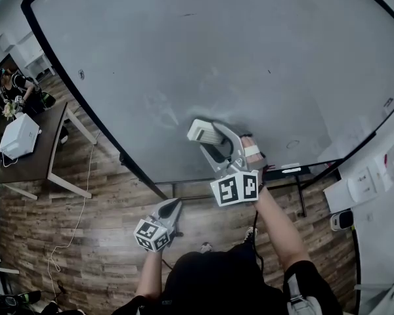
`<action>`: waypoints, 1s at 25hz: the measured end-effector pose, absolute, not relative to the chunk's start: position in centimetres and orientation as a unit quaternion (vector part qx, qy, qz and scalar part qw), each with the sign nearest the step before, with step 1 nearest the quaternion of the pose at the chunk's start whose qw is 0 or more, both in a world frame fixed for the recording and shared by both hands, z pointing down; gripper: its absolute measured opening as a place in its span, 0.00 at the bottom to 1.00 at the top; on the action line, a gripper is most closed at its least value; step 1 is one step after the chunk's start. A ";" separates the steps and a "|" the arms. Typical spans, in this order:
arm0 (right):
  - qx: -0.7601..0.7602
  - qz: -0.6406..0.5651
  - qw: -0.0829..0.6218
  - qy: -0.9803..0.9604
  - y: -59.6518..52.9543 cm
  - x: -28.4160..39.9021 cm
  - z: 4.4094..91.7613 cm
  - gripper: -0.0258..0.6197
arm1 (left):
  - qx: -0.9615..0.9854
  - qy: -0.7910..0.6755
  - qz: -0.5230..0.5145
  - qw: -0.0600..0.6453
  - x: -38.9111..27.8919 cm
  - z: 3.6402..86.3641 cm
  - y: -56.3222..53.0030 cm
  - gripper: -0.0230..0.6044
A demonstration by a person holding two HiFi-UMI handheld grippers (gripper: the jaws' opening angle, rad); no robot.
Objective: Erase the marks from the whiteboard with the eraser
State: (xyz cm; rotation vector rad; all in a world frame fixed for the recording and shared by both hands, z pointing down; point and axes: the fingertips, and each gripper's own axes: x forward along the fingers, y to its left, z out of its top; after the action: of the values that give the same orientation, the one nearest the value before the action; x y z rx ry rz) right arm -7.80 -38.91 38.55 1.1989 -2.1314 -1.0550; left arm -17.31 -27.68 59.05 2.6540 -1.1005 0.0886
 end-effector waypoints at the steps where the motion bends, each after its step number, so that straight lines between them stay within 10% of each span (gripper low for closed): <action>1: 0.439 -0.378 0.234 -0.781 -38.8 -7.6 38.7 0.43 | 0.915 -0.379 0.031 0.133 -17.3 59.0 -27.6 0.05; 25: 0.390 -0.161 0.163 -0.892 -28.2 0.6 48.4 0.44 | 0.909 -0.402 0.003 0.113 -14.0 55.1 -20.9 0.05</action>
State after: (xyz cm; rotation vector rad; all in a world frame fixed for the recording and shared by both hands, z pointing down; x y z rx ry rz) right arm 0.60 -28.25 48.42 1.1113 -2.5445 -0.4602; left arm -13.96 -20.88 55.07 2.6659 -1.1790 0.0099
